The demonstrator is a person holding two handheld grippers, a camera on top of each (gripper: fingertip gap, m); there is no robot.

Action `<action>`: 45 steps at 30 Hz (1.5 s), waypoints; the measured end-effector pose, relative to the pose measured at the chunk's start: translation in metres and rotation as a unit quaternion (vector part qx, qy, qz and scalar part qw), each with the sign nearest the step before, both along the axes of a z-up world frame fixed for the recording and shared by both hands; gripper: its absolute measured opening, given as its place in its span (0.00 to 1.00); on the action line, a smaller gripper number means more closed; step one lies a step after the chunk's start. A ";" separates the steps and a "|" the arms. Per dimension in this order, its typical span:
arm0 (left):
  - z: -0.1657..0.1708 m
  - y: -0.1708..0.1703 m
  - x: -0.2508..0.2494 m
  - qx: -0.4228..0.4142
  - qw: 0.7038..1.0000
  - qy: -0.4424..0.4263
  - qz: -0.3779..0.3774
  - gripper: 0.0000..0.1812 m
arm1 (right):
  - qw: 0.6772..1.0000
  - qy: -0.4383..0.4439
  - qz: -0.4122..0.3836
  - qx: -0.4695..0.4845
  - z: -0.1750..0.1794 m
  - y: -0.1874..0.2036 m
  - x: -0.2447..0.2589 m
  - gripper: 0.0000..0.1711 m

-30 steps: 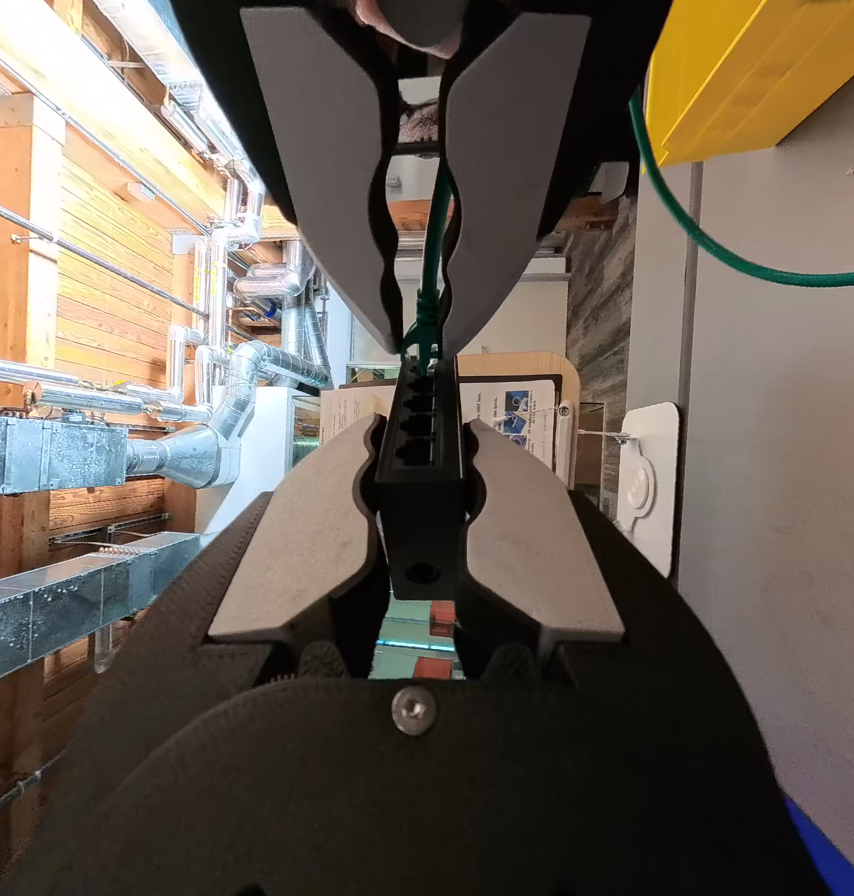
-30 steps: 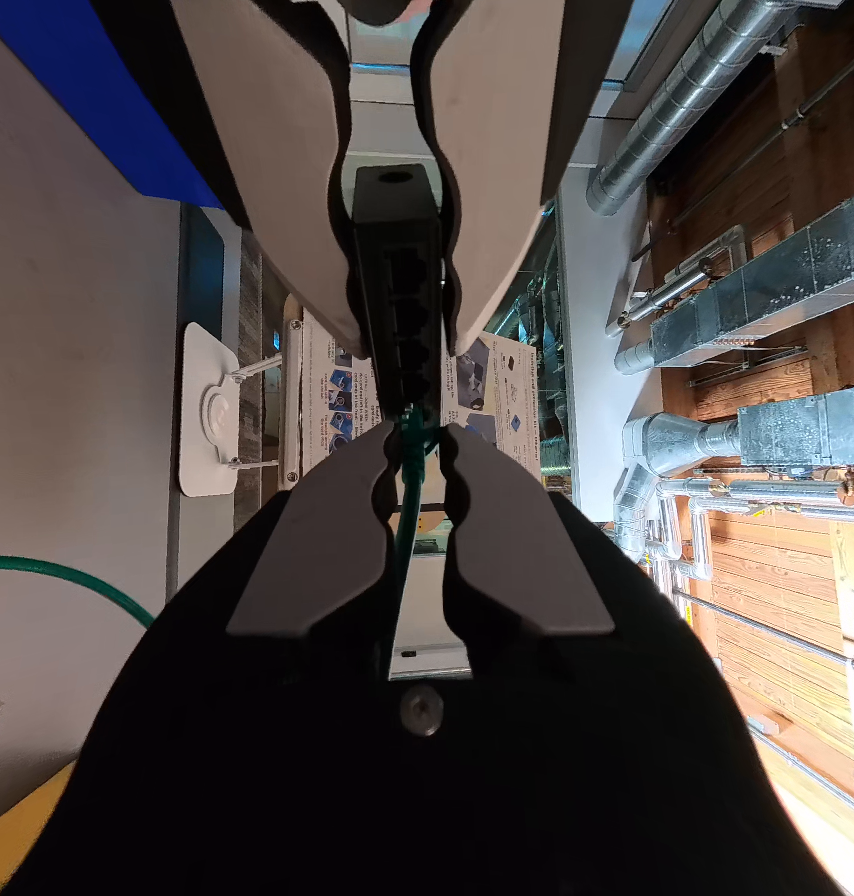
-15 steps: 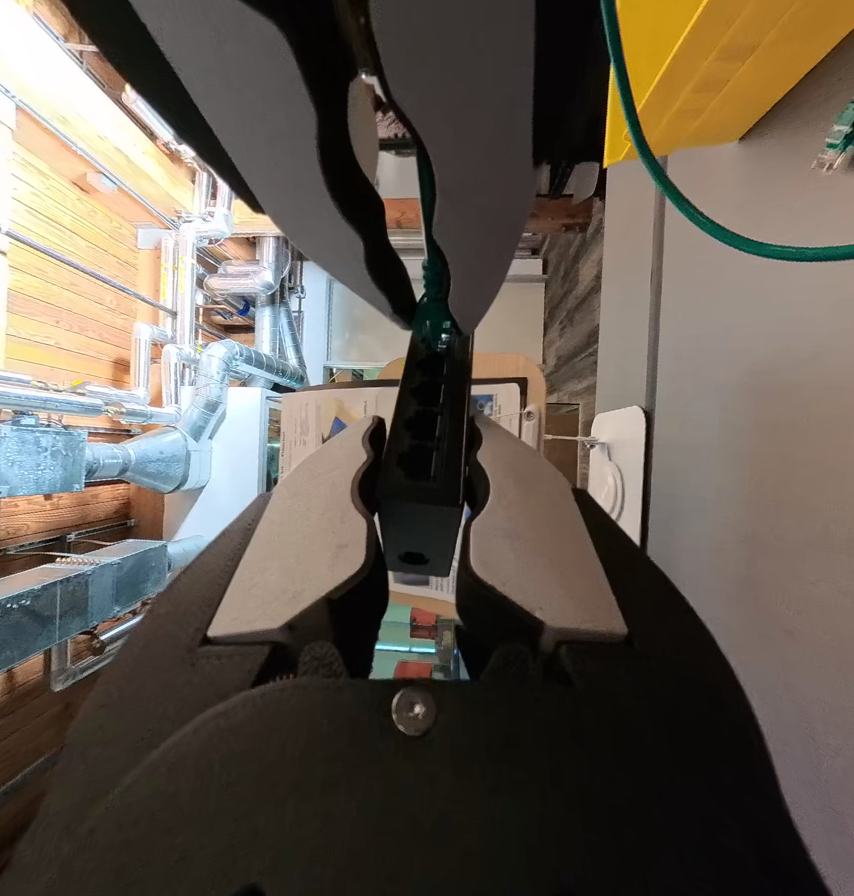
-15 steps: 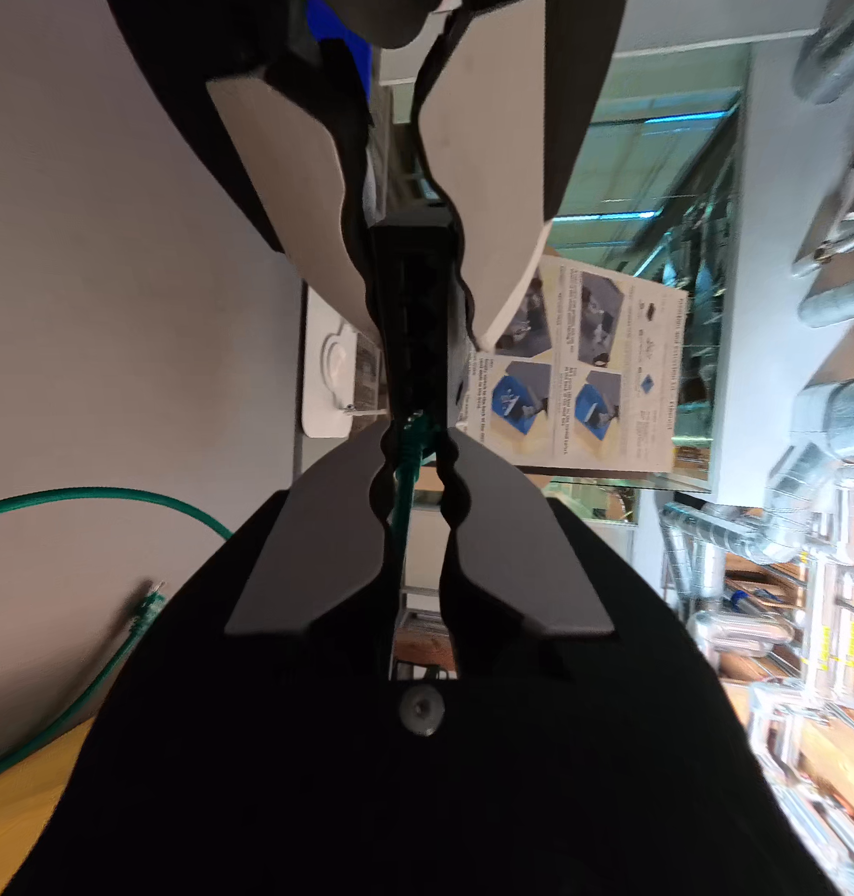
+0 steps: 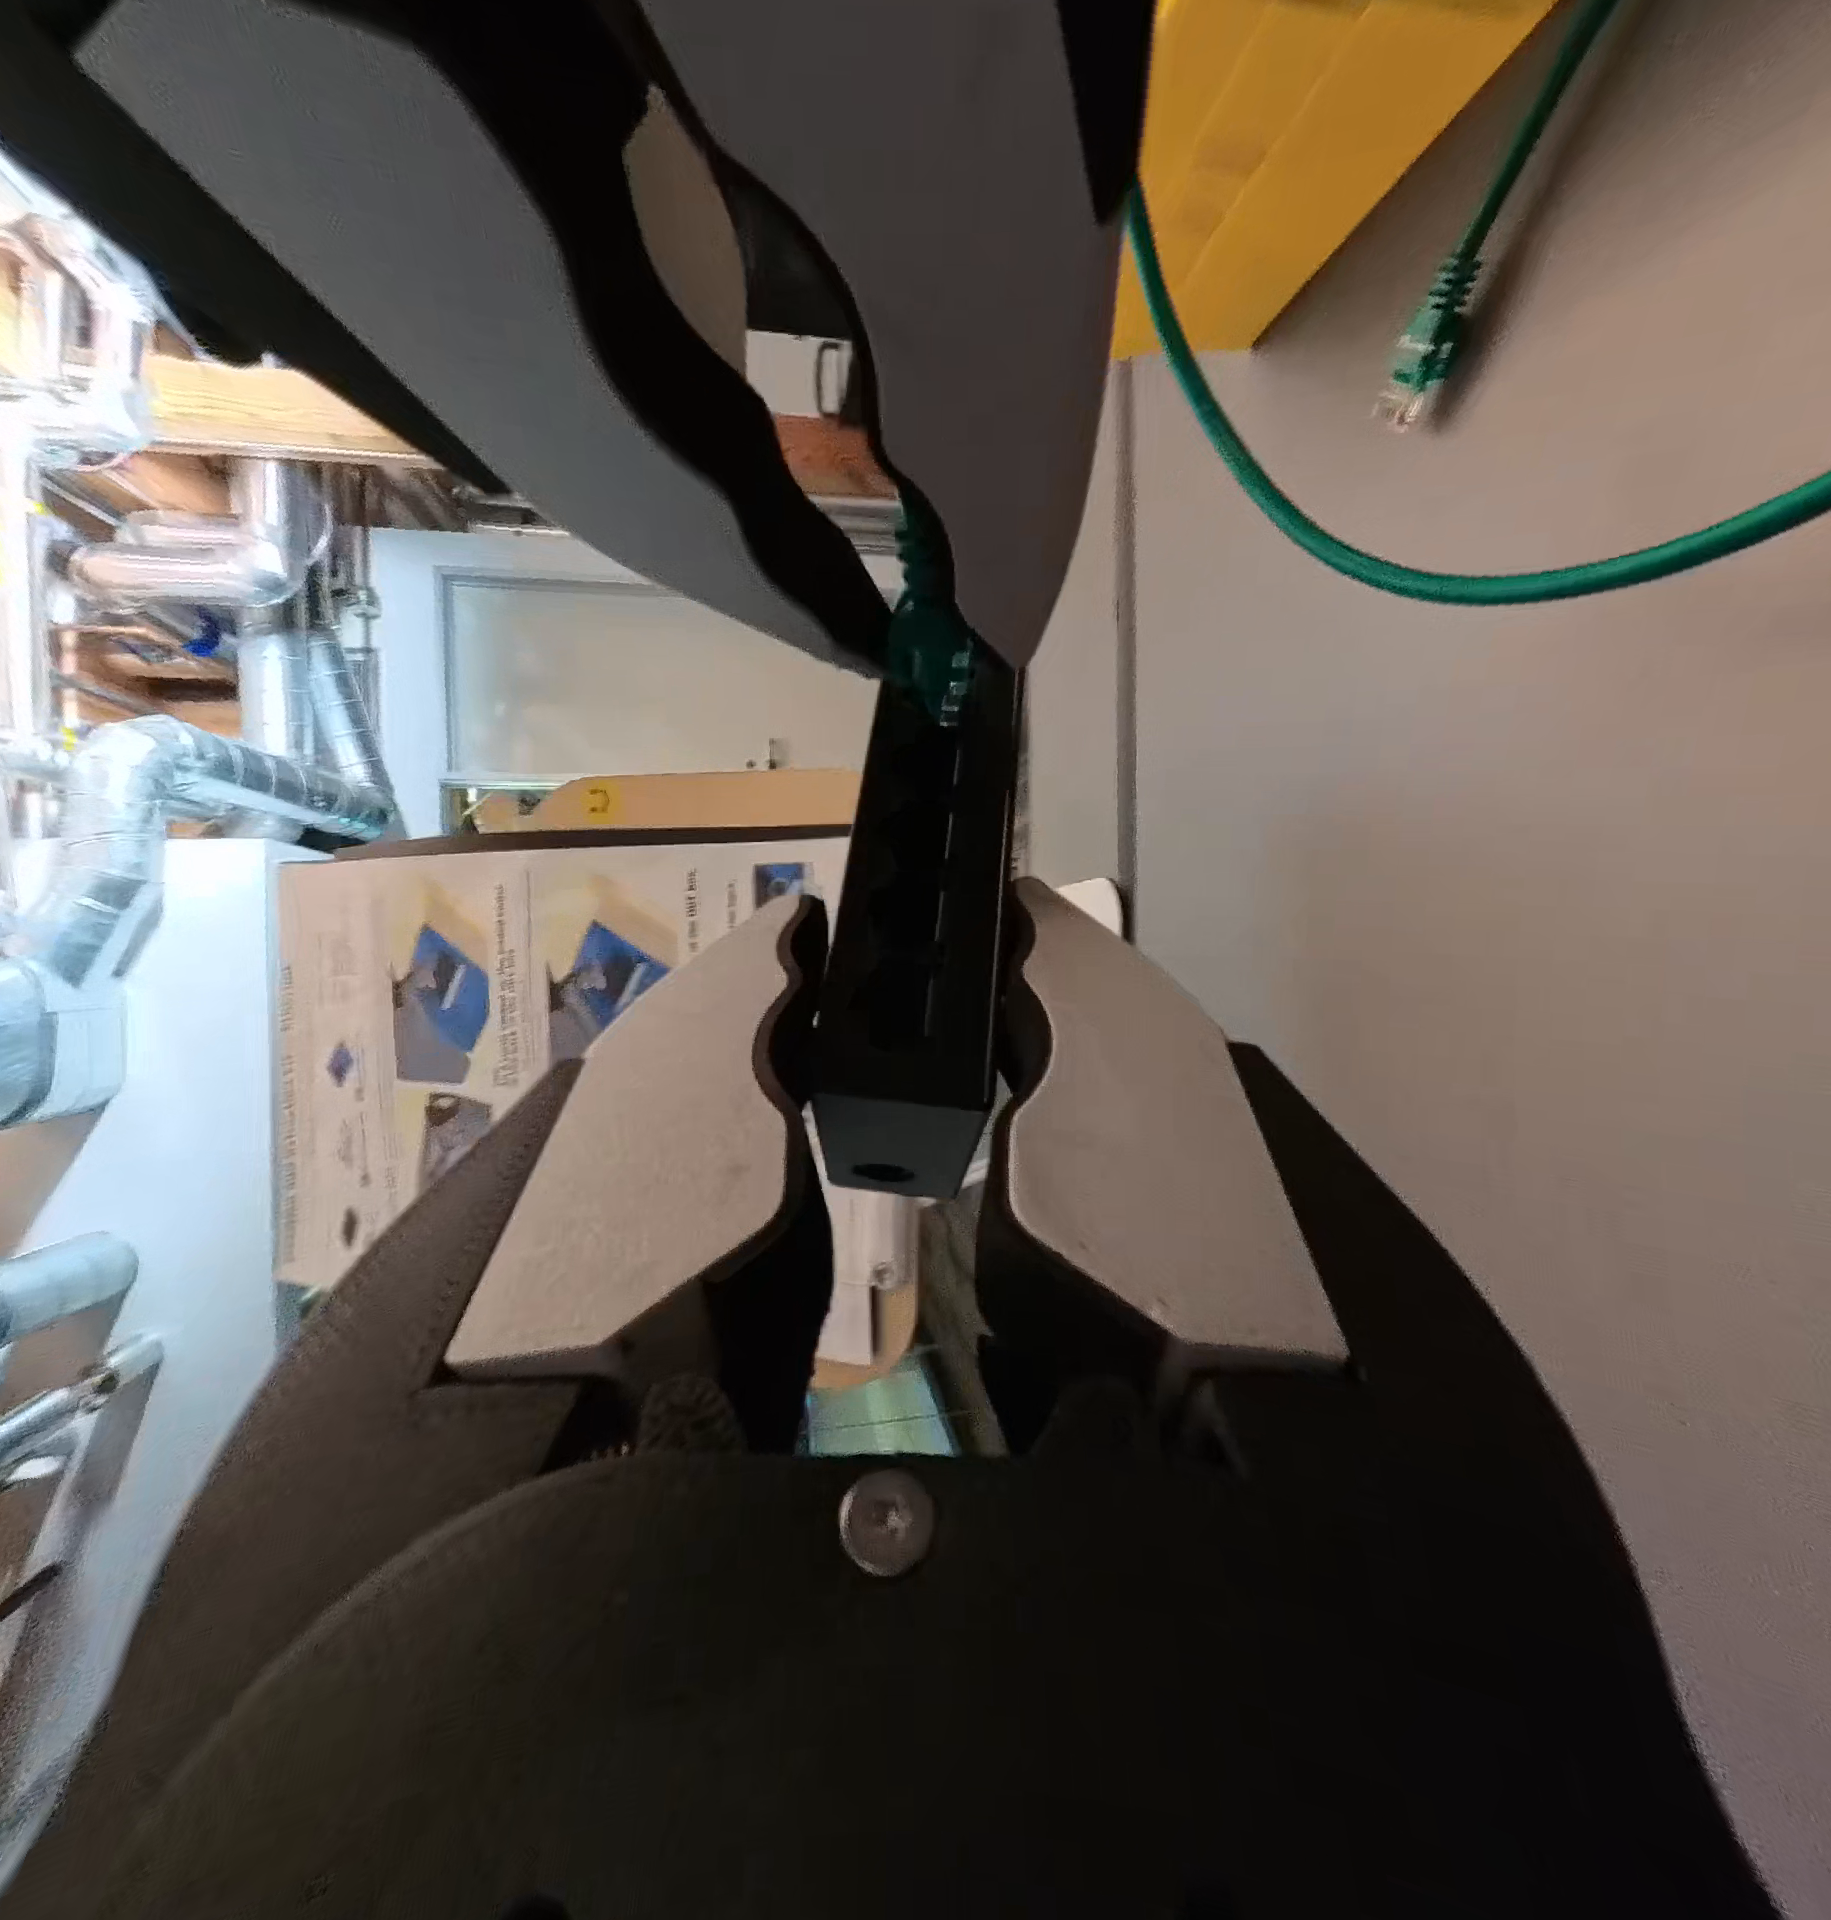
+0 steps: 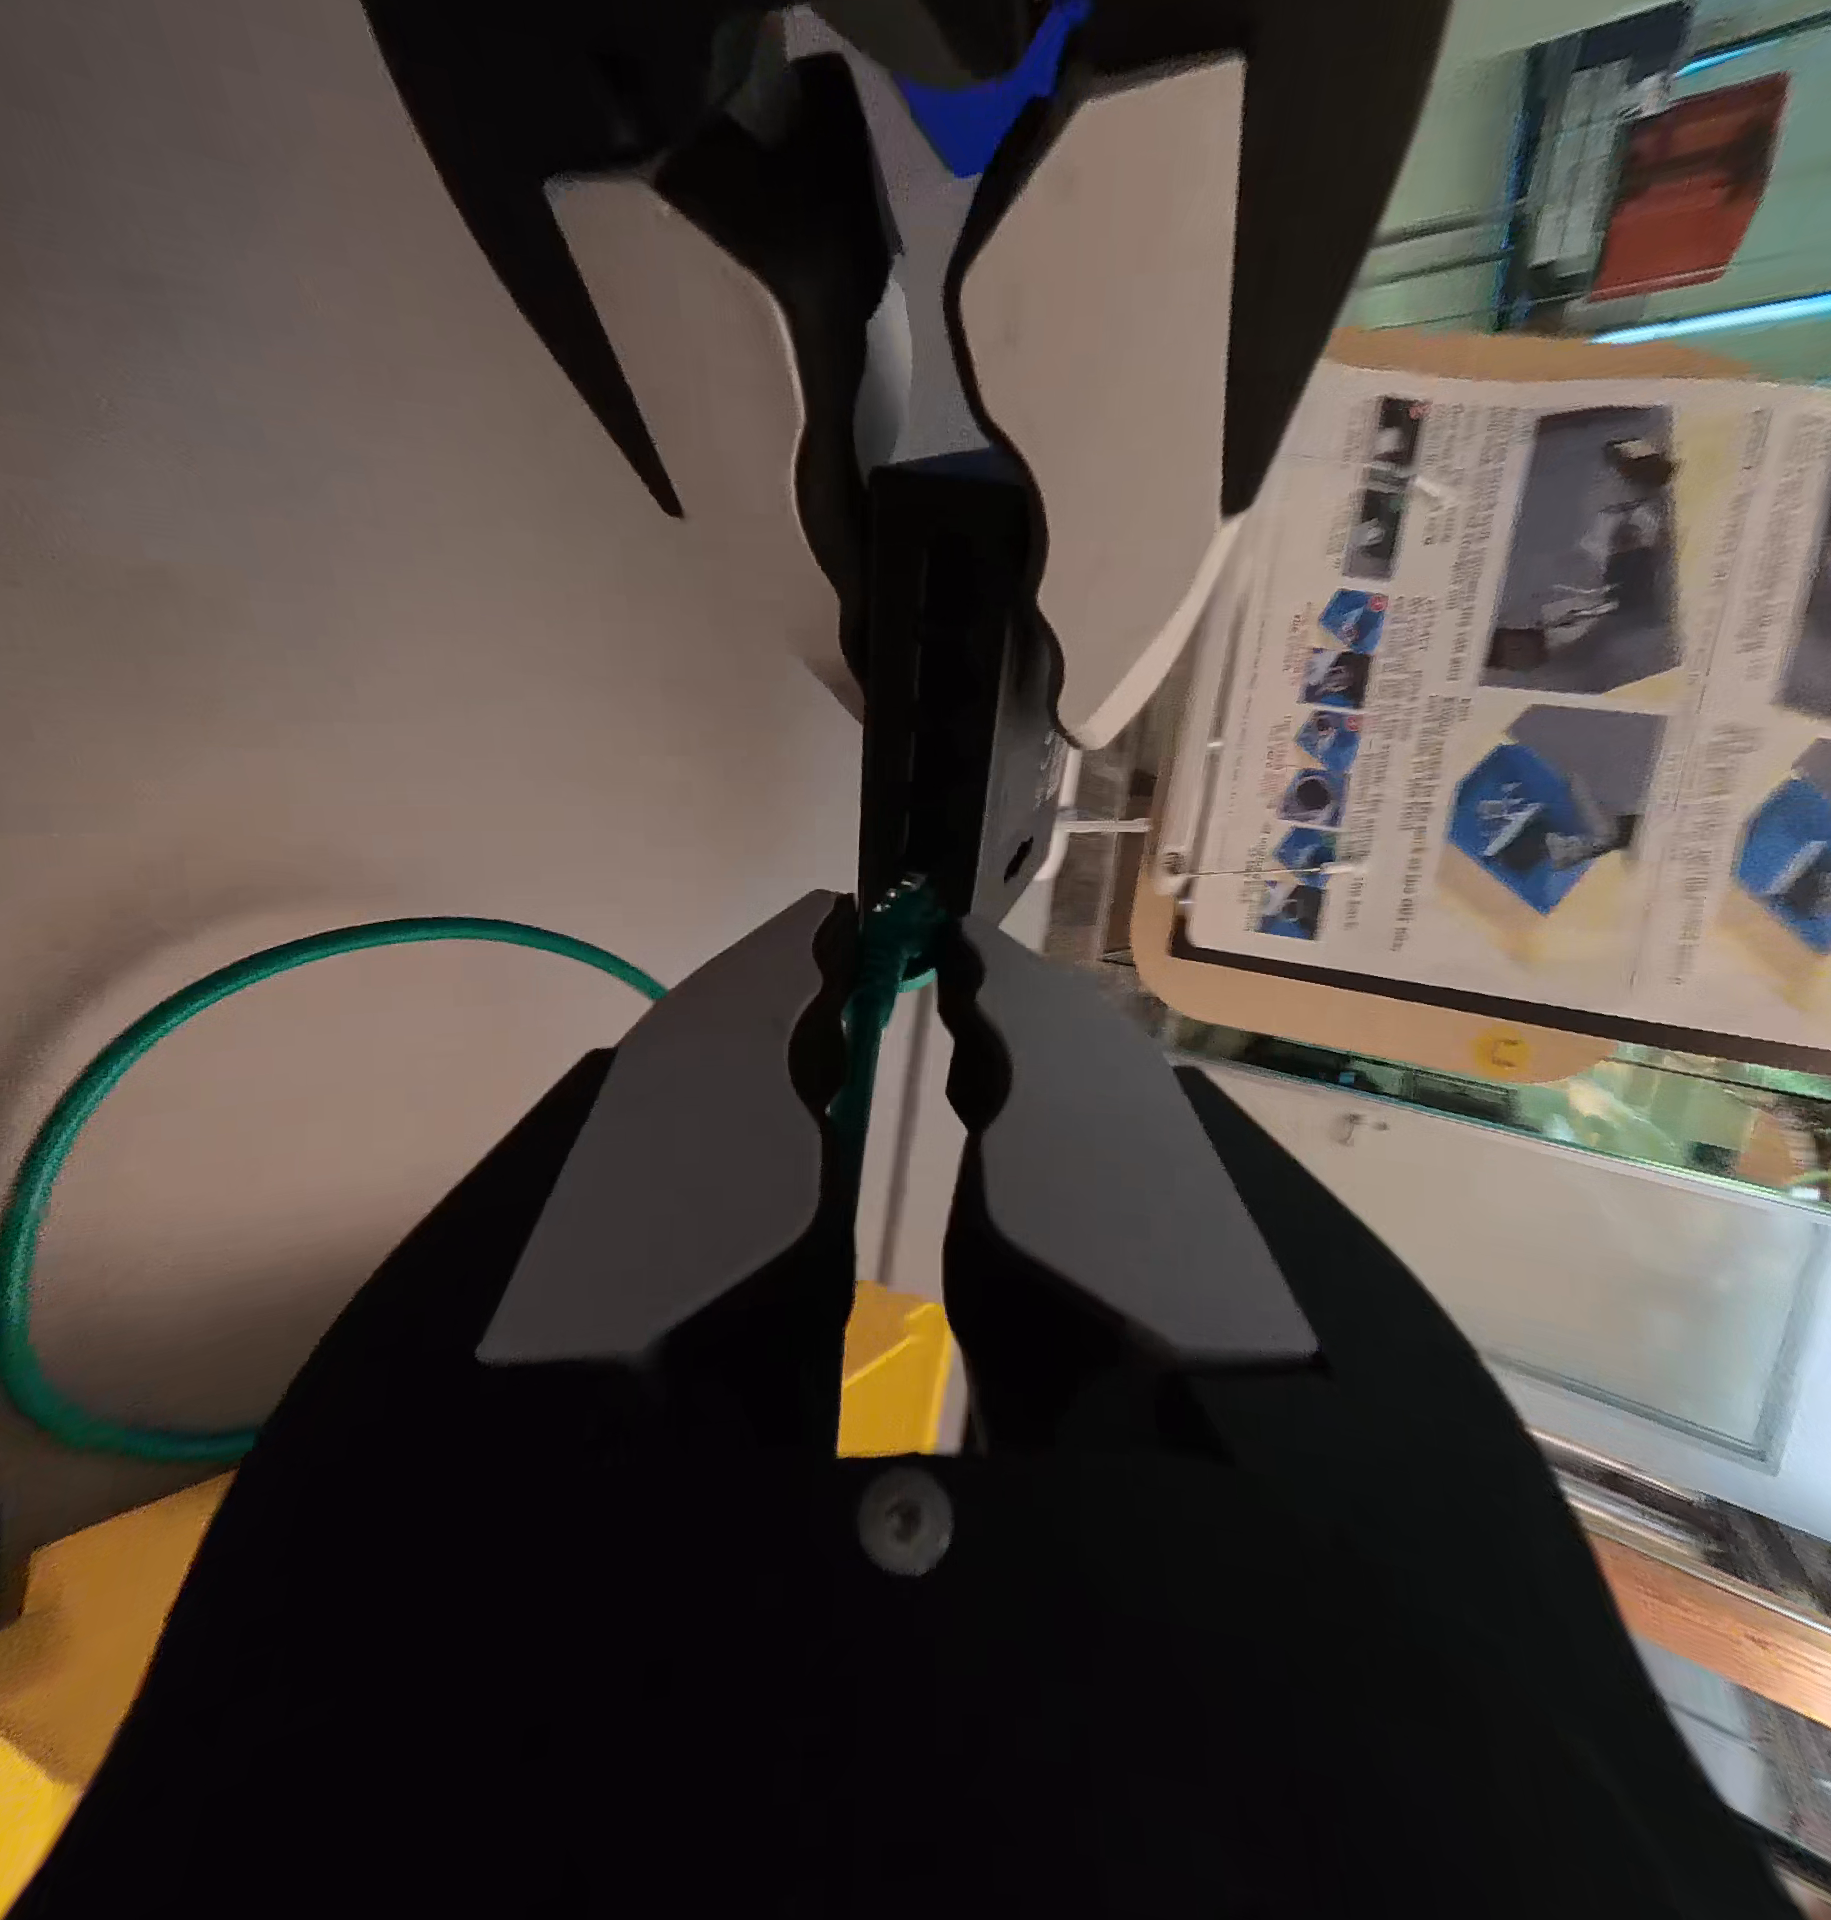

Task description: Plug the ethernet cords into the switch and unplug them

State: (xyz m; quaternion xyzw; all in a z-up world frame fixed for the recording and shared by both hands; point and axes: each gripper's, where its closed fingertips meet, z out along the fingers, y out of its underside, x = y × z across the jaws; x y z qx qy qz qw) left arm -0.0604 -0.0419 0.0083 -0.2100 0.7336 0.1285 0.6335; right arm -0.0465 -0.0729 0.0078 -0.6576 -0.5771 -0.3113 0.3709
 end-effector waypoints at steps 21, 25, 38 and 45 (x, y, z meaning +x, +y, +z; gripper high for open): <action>-0.059 0.012 0.012 -0.077 0.995 0.065 0.025 0.17 | 0.985 0.104 -0.016 -0.137 -0.056 0.005 0.010 0.10; -0.059 0.011 0.013 -0.082 0.995 0.060 0.019 0.17 | 0.982 0.120 -0.016 -0.148 -0.056 0.000 0.009 0.10; 0.016 0.024 -0.005 -0.096 0.989 -0.083 0.081 0.21 | 0.993 0.061 0.027 0.095 0.019 0.020 -0.003 0.09; 0.018 0.031 -0.015 -0.027 0.996 -0.080 0.029 0.27 | 0.990 0.023 0.089 0.108 0.029 0.001 -0.021 0.09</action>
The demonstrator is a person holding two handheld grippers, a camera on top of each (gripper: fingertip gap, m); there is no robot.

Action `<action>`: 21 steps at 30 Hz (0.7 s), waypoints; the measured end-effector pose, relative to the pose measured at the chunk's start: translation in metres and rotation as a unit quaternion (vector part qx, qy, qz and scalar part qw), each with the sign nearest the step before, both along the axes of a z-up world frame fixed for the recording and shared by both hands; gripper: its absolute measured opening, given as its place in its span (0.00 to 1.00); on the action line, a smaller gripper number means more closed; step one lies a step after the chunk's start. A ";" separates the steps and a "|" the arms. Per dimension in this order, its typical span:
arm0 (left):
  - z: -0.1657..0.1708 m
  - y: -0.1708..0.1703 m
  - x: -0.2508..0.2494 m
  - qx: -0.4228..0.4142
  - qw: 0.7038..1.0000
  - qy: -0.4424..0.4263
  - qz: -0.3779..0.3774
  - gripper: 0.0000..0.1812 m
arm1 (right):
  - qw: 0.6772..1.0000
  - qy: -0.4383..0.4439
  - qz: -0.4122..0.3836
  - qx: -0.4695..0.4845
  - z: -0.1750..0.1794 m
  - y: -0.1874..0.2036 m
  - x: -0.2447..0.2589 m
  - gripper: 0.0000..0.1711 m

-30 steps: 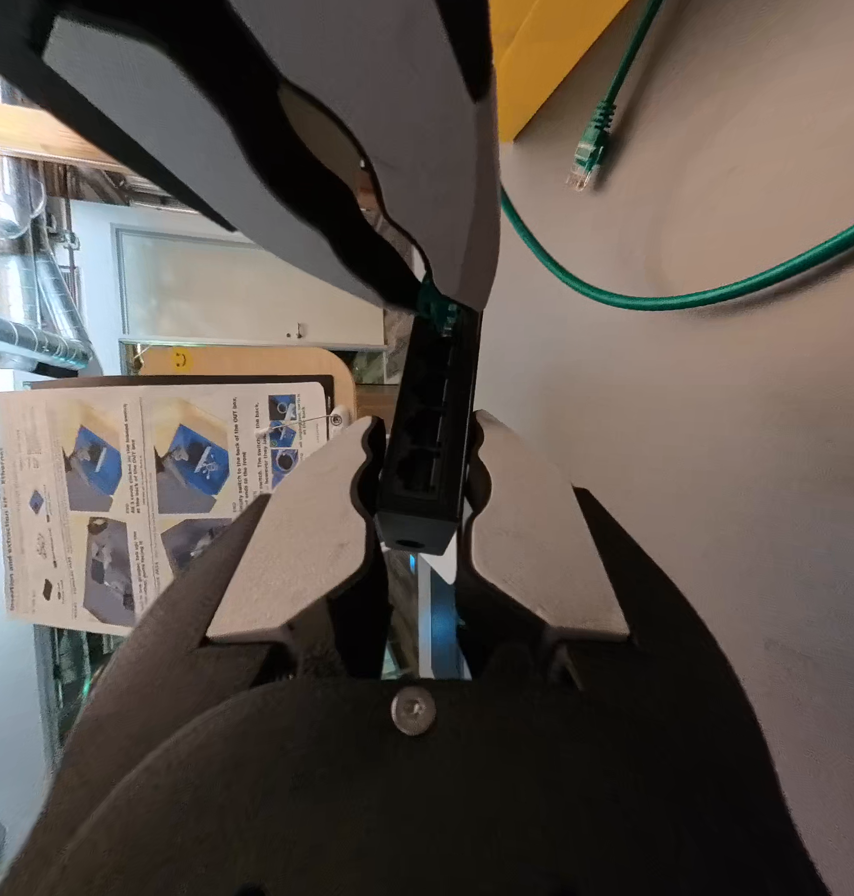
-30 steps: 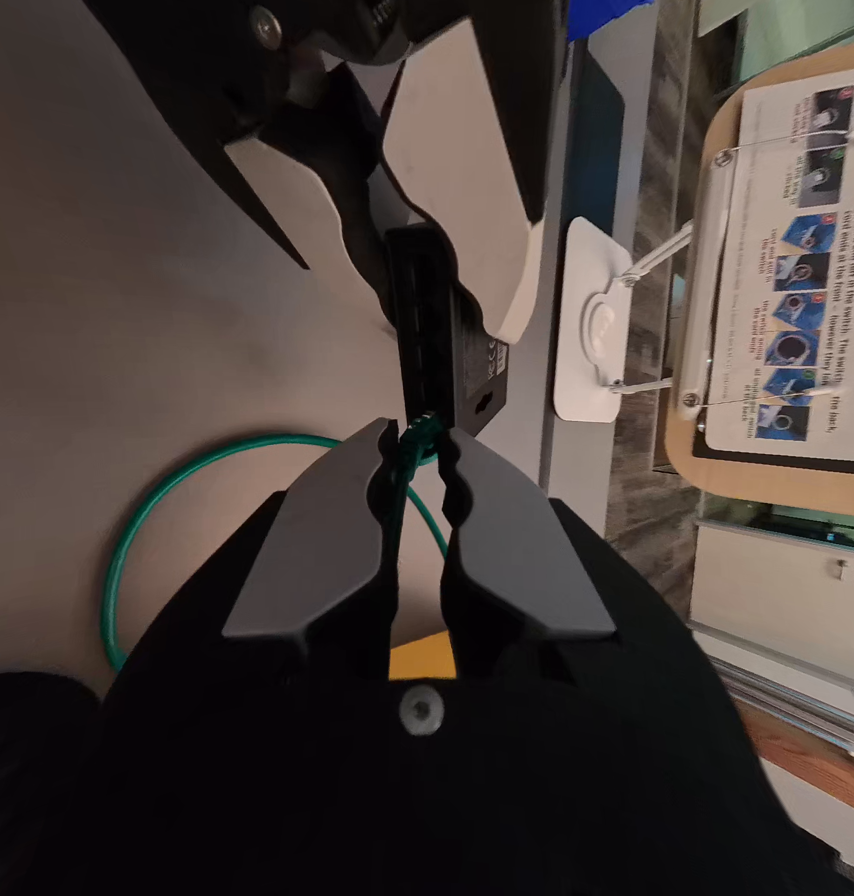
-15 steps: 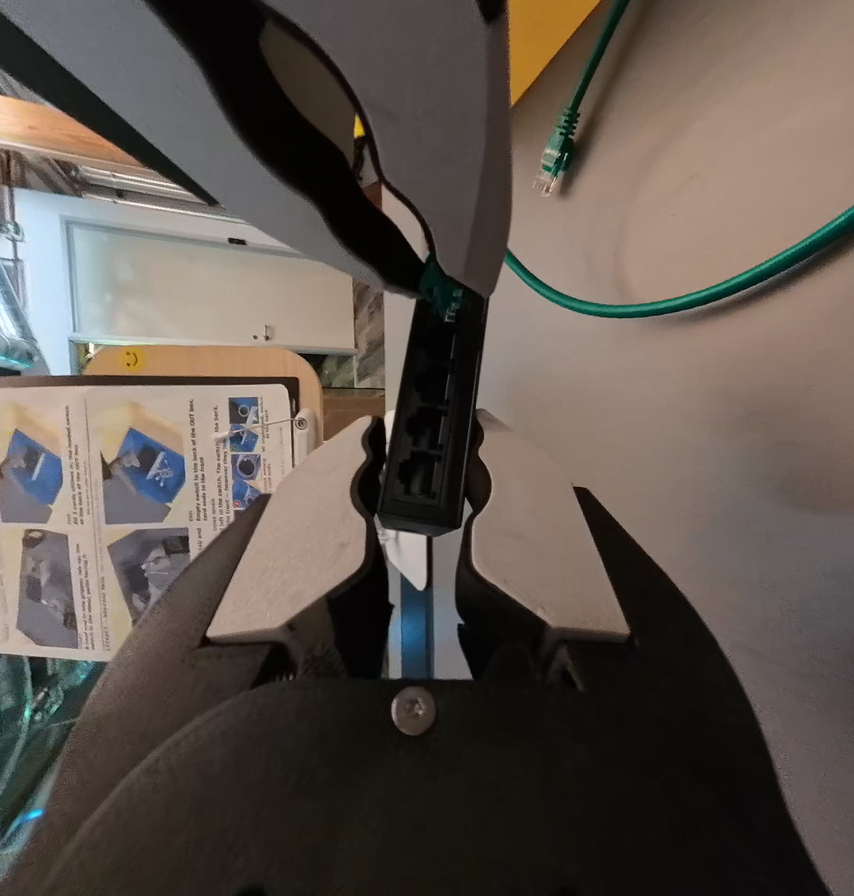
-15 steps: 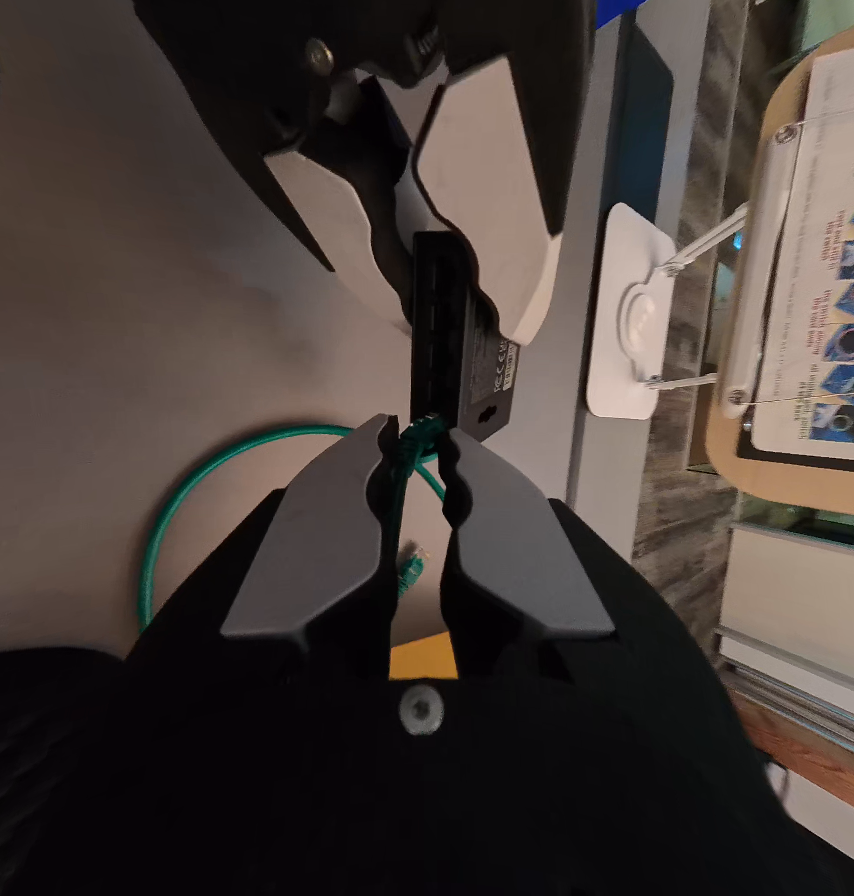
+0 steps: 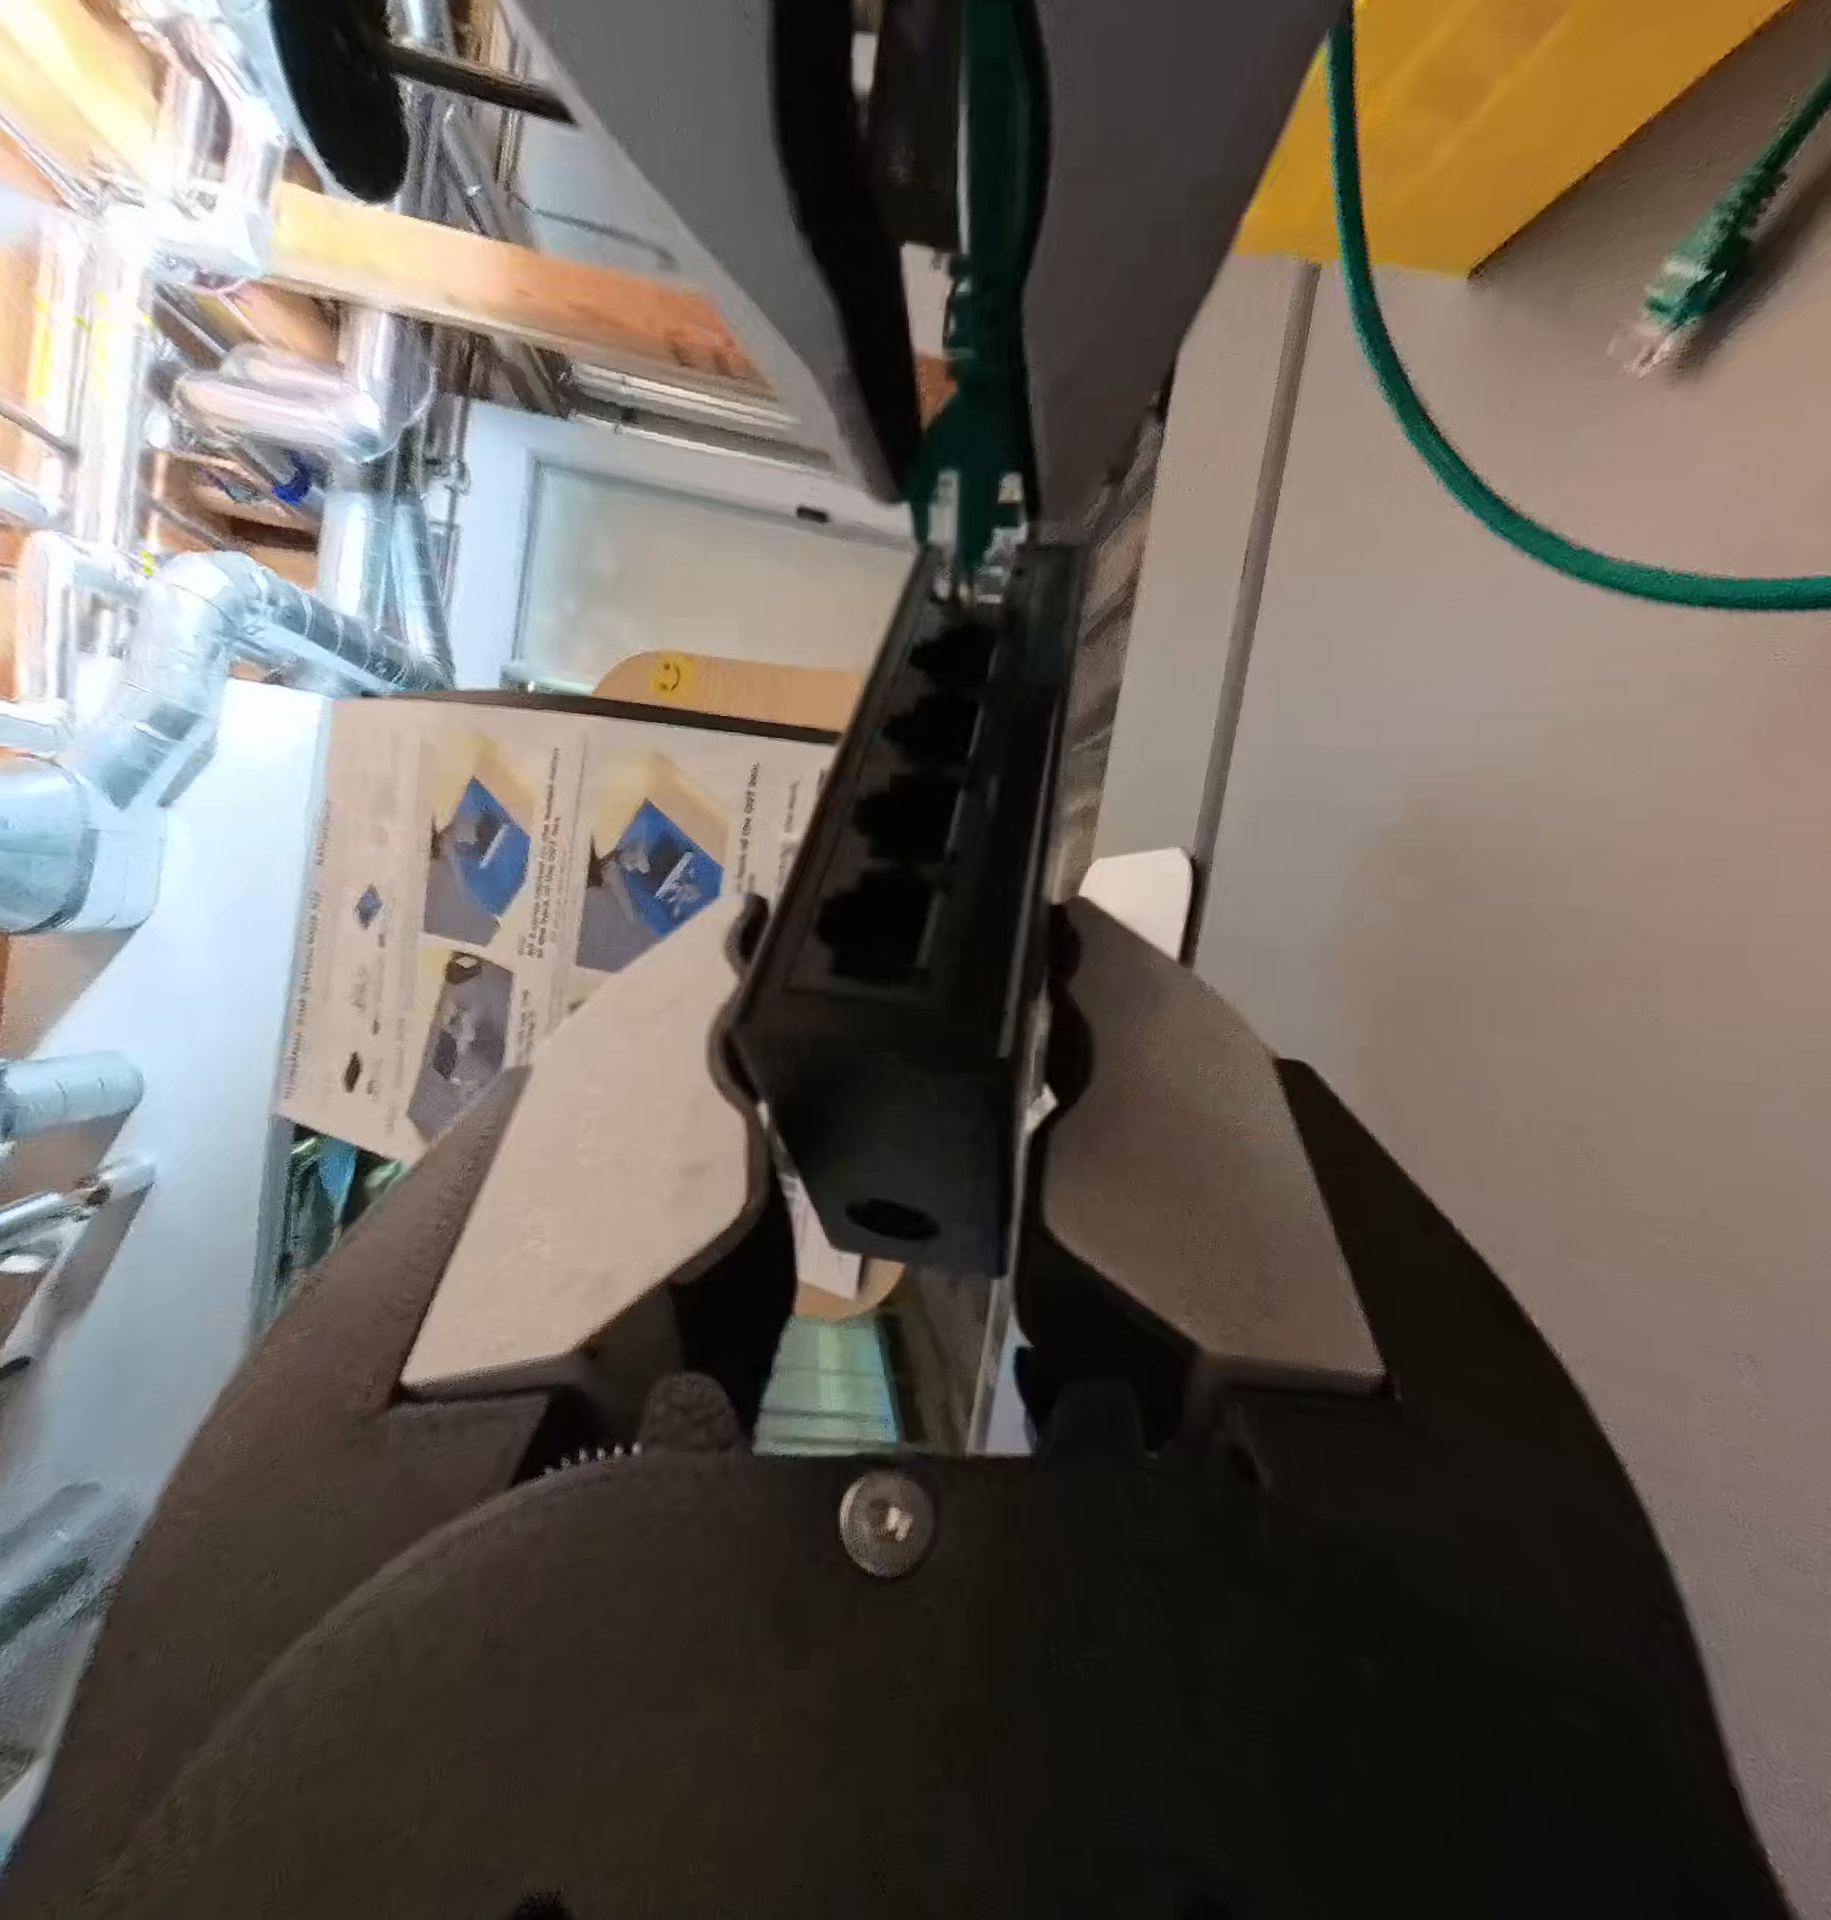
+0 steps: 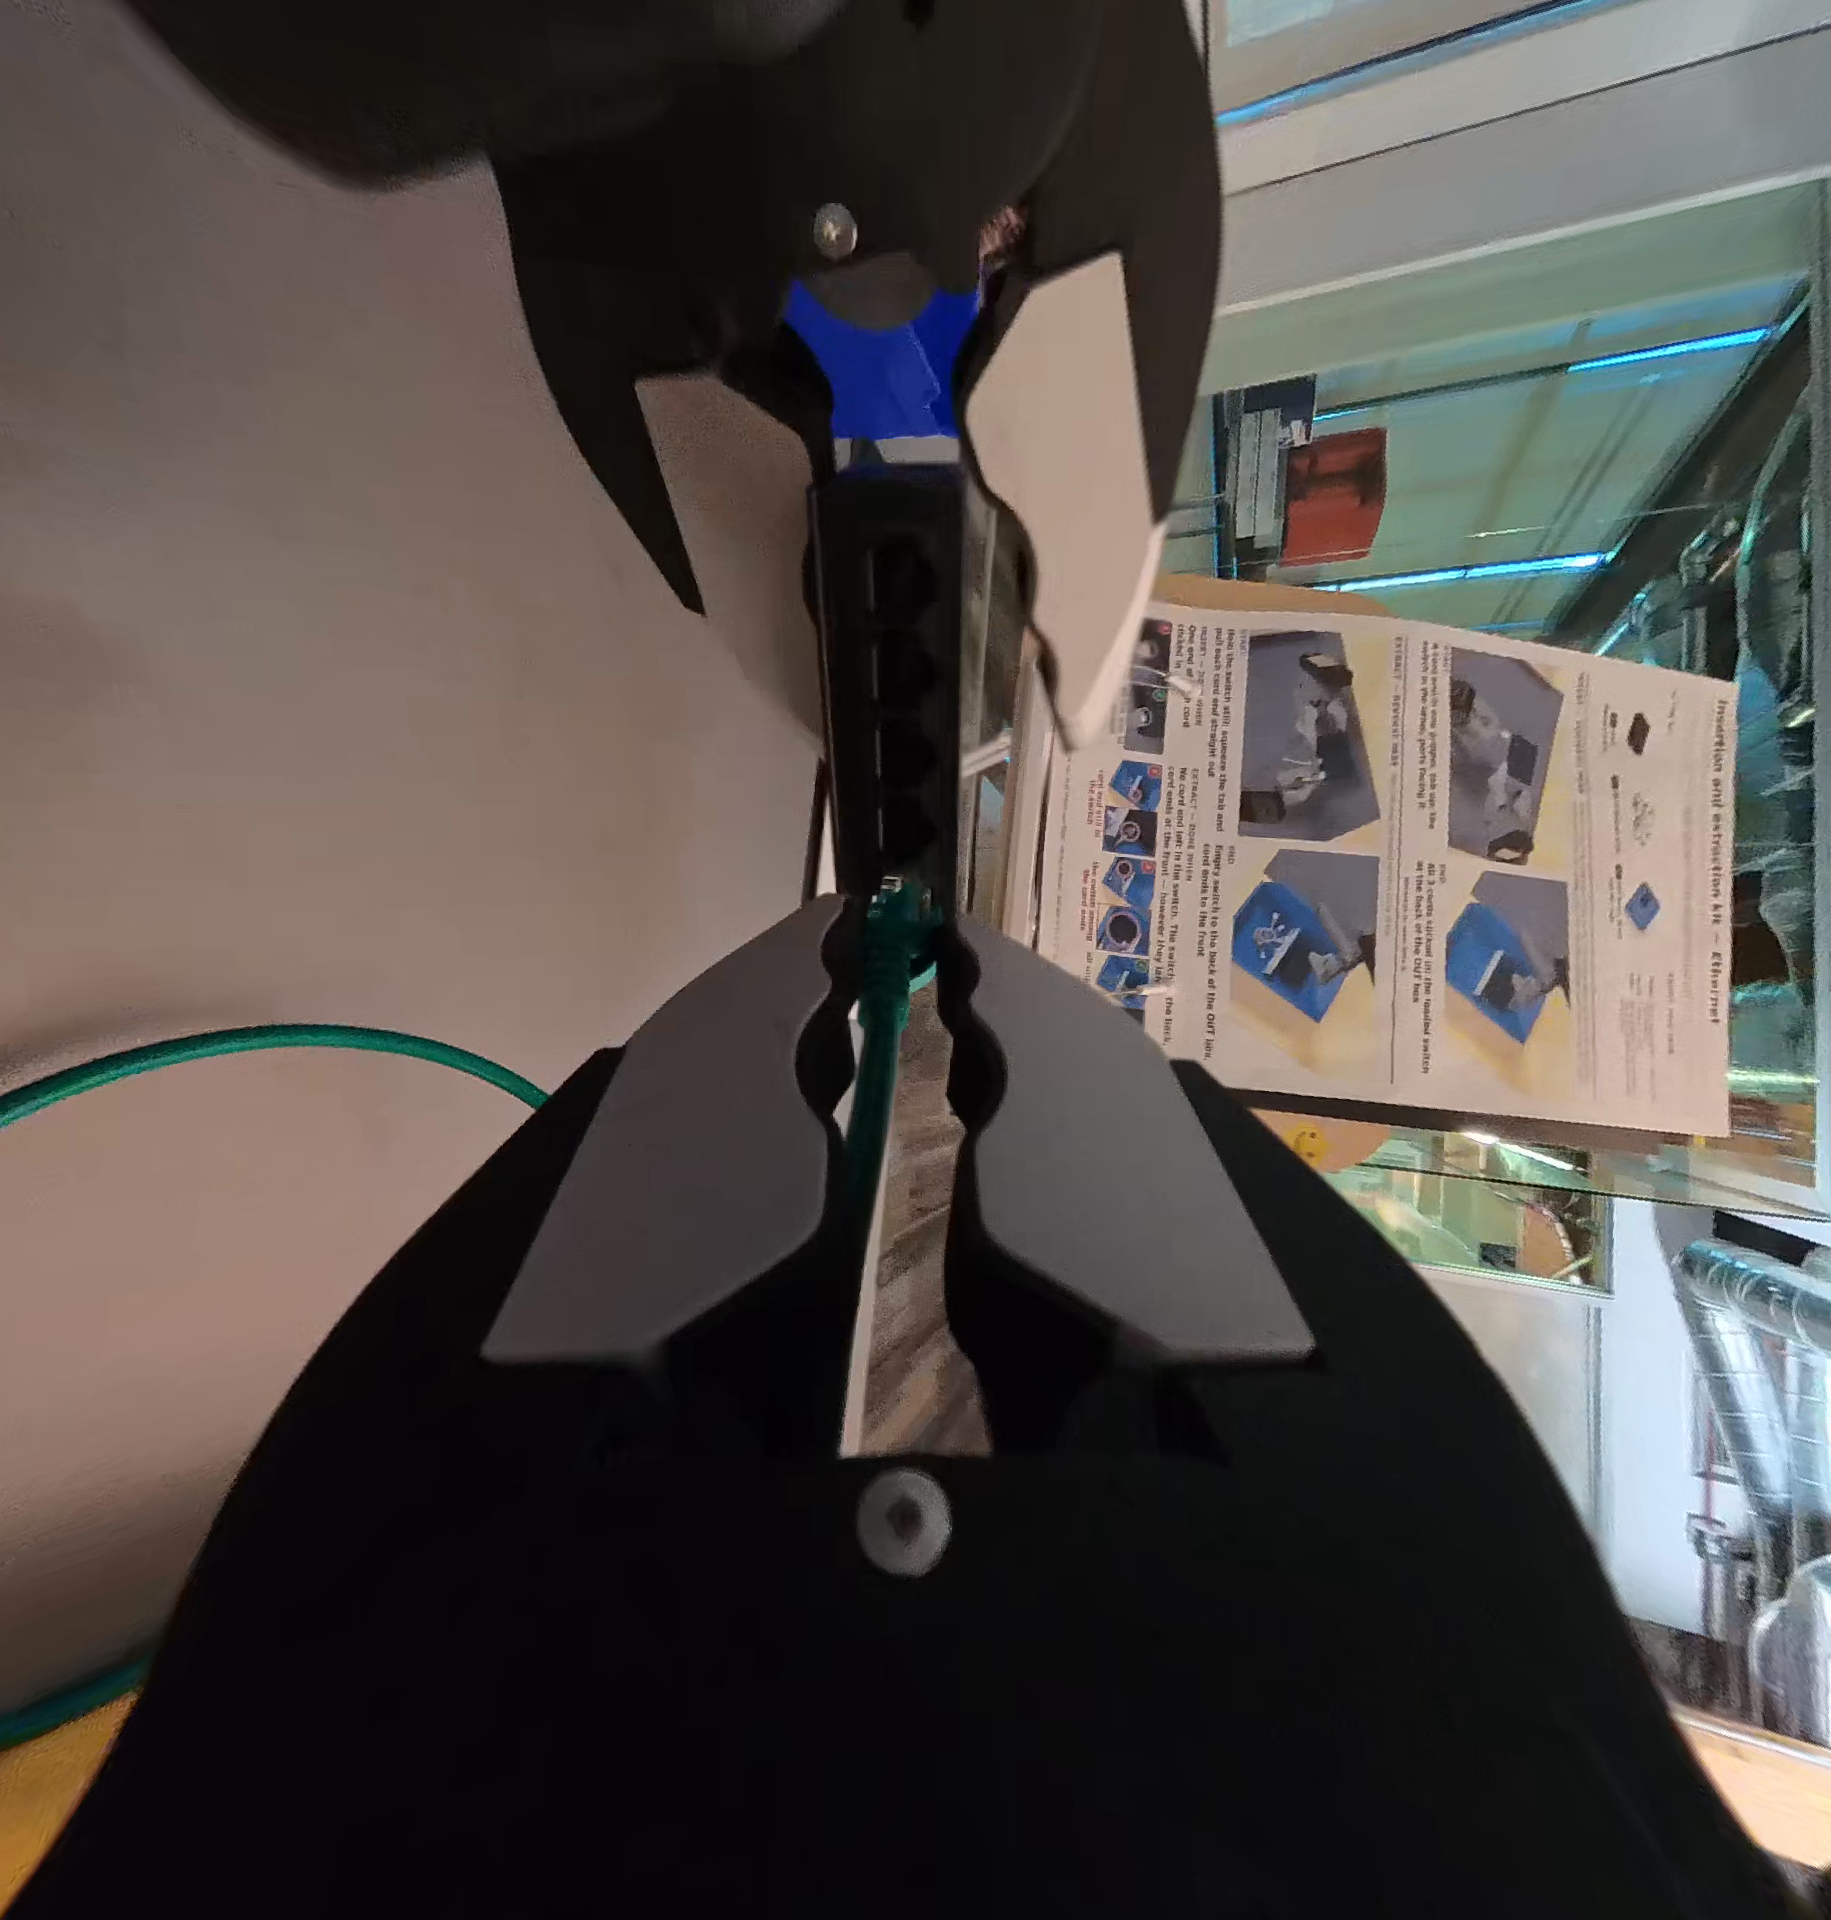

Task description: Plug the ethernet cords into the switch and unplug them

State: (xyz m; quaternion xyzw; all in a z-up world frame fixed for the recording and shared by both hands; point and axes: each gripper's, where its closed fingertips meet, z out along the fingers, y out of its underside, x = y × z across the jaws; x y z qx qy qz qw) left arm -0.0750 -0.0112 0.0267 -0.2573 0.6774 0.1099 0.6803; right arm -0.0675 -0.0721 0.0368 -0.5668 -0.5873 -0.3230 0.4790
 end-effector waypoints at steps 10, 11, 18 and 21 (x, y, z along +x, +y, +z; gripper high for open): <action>-0.005 -0.005 0.003 0.038 0.999 0.016 0.004 0.23 | 0.998 -0.053 -0.004 0.018 -0.008 0.008 0.008 0.08; -0.004 -0.003 0.002 0.045 0.999 0.016 0.004 0.23 | 0.998 -0.055 -0.006 0.022 -0.008 0.009 0.007 0.08; -0.010 -0.002 0.001 -0.031 0.999 0.020 -0.019 0.26 | 0.995 -0.036 -0.043 0.080 0.016 0.013 0.012 0.08; -0.018 -0.008 0.005 -0.031 0.999 0.030 -0.029 0.24 | 0.997 -0.031 -0.025 0.071 0.019 0.005 0.005 0.08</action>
